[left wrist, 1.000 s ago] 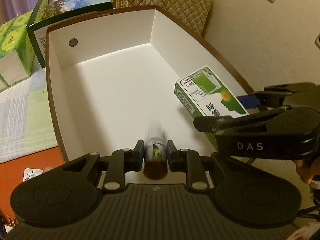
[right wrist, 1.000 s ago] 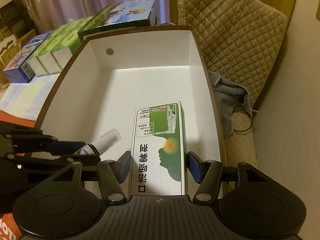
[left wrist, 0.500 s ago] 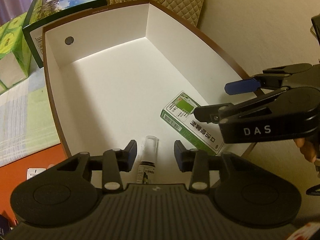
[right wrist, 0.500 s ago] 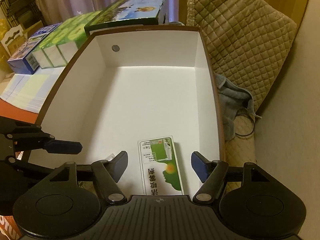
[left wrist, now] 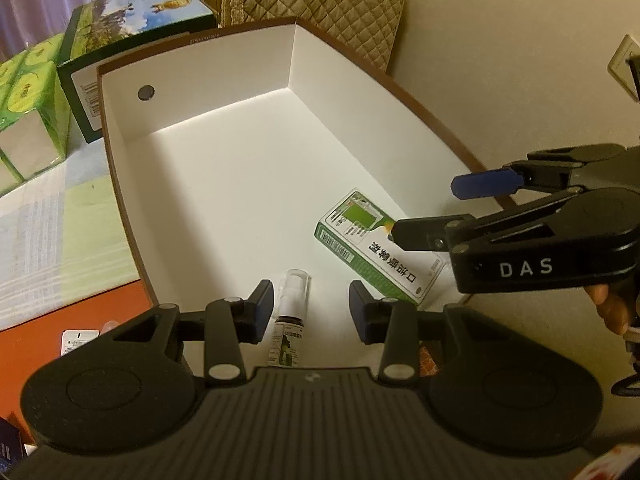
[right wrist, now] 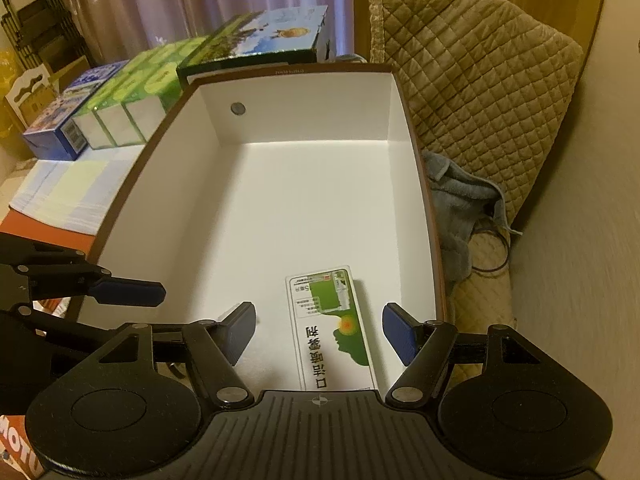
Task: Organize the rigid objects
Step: 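Open the right tool to drop the green box while the left tool releases the spray bottle, then withdraw both tools from the box back over the mat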
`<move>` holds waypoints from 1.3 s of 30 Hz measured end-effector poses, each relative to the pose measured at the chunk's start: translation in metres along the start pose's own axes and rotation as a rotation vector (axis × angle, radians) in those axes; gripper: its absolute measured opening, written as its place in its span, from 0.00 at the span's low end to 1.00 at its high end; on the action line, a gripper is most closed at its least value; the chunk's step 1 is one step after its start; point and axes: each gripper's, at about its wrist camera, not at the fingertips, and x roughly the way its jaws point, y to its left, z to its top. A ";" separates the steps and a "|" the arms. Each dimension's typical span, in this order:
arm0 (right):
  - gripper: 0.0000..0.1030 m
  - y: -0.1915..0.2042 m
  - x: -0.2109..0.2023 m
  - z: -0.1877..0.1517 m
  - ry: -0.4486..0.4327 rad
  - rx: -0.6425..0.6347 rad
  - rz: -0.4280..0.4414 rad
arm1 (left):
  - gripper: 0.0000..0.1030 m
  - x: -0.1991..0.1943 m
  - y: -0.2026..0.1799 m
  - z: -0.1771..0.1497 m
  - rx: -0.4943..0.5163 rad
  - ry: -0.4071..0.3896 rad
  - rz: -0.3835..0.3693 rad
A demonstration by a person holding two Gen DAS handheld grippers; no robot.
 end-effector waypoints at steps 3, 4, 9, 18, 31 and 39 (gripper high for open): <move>0.65 0.001 -0.009 -0.003 -0.019 0.009 0.006 | 0.35 -0.011 0.000 -0.002 -0.007 -0.022 -0.002; 0.65 0.002 -0.012 -0.004 -0.027 0.013 0.007 | 0.35 -0.015 0.000 -0.003 -0.012 -0.031 -0.003; 0.65 0.007 -0.033 -0.008 -0.077 0.035 0.015 | 0.35 -0.041 0.004 -0.009 -0.025 -0.084 -0.007; 0.65 0.037 -0.071 -0.029 -0.159 0.095 0.017 | 0.43 -0.104 0.031 -0.037 -0.021 -0.173 -0.008; 0.65 0.121 -0.080 -0.071 -0.183 0.181 0.077 | 0.43 -0.172 0.140 -0.117 -0.143 -0.198 0.115; 0.65 0.176 -0.048 -0.088 -0.083 0.174 0.131 | 0.43 -0.191 0.198 -0.165 -0.235 -0.157 0.183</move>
